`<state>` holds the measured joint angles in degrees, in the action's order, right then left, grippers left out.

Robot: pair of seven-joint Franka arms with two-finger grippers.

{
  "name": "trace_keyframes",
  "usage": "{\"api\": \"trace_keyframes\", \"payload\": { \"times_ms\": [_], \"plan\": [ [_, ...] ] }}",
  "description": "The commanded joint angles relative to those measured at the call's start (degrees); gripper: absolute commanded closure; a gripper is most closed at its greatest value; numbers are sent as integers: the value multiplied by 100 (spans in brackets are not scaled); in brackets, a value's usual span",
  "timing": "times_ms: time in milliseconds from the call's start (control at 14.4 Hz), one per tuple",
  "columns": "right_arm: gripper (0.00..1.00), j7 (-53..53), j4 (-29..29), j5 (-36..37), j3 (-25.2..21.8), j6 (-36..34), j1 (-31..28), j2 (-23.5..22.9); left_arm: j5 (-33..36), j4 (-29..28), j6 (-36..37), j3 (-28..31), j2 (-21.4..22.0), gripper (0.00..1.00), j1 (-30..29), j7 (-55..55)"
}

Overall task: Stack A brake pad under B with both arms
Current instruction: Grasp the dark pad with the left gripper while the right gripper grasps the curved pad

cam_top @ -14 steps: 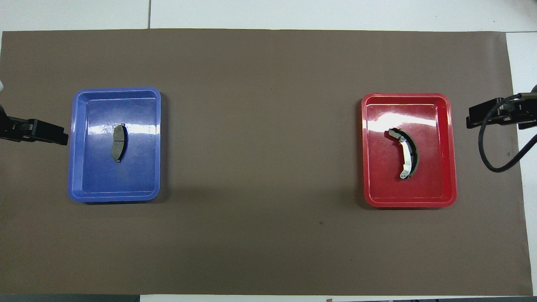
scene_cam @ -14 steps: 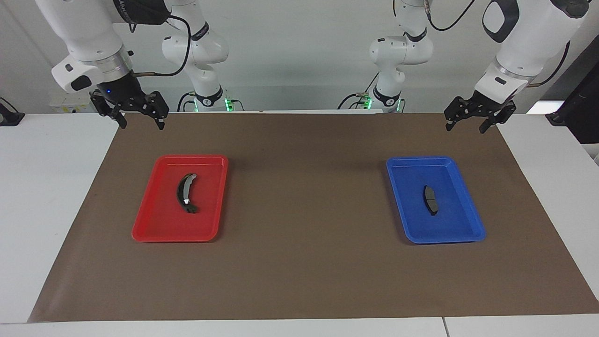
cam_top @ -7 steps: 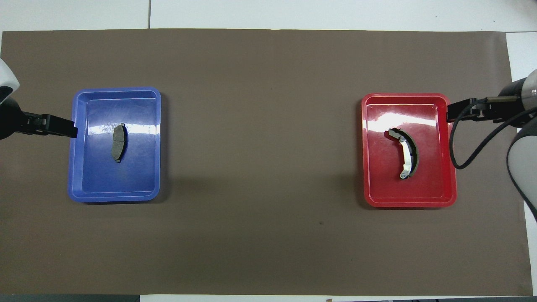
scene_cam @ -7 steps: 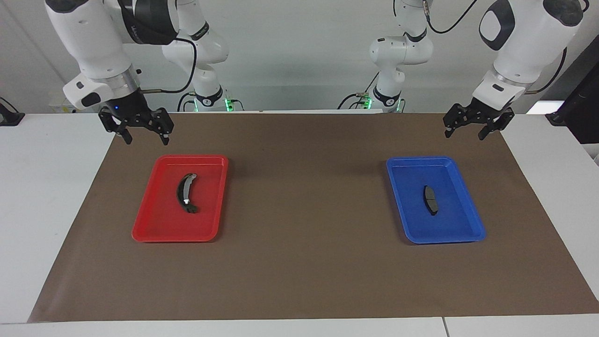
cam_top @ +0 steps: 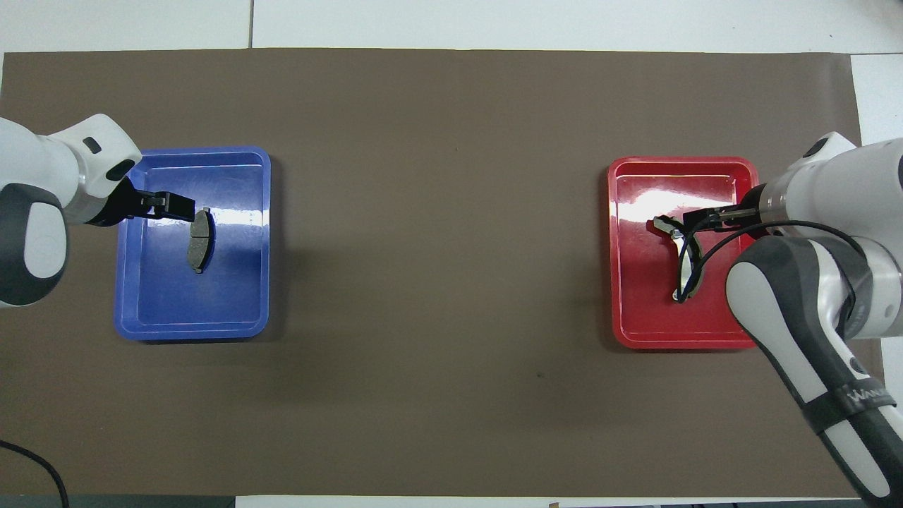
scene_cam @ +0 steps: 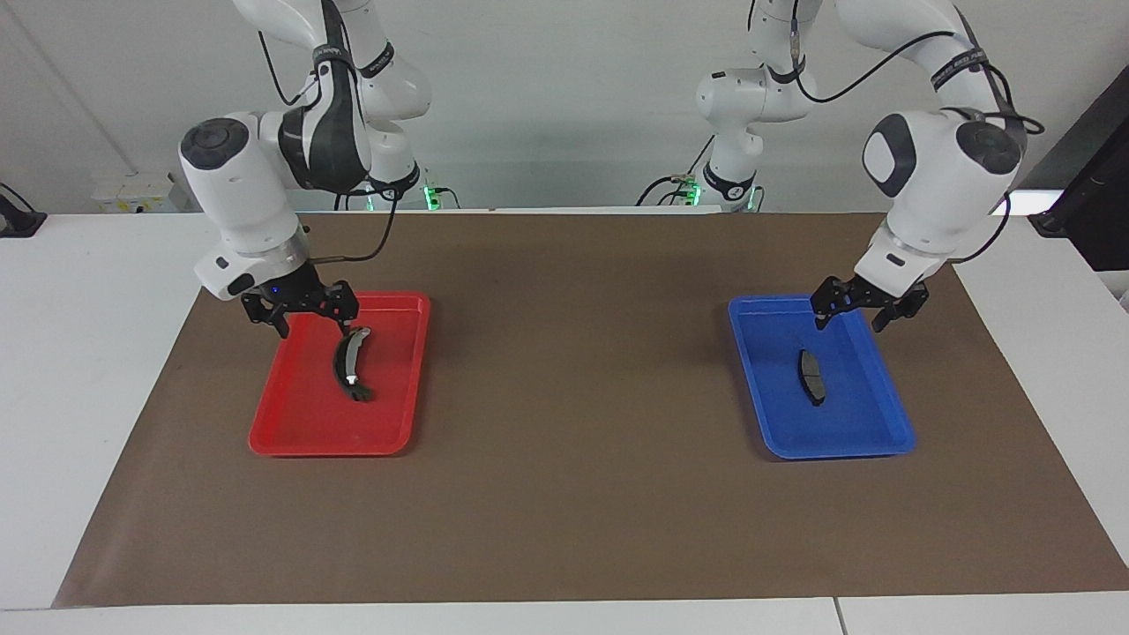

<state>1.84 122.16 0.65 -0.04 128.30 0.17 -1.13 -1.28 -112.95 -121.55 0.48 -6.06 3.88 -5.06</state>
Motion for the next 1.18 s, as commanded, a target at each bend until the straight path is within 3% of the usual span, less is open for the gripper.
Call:
{"api": "trace_keyframes", "payload": {
  "times_ms": [0, 347, 832, 901, 1040, 1109],
  "plan": [
    [1, 360, 545, -206, 22, 554, -148, 78, -30, -586, -851, 13, -132, 1, 34, 75],
    [1, 615, 959, -224, 30, 1687, -132, -440, -30, -1036, -1740, 13, -483, 2, -19, 57],
    [4, 800, 1144, -241, 30, 1839, -184, -599, -30, -1115, -1917, 22, -783, 5, -37, 49],
    [6, 800, 1144, -241, 30, 1839, -184, -599, -30, -1124, -1908, 22, -782, 9, -37, 49],
    [21, 835, 1144, -241, 30, 1839, -175, -599, -30, -1115, -1873, 31, -782, 41, -37, 40],
    [36, 835, 1152, -241, 30, 1839, -158, -590, -21, -1106, -1864, 31, -782, 51, -37, 40]
  ]
}}
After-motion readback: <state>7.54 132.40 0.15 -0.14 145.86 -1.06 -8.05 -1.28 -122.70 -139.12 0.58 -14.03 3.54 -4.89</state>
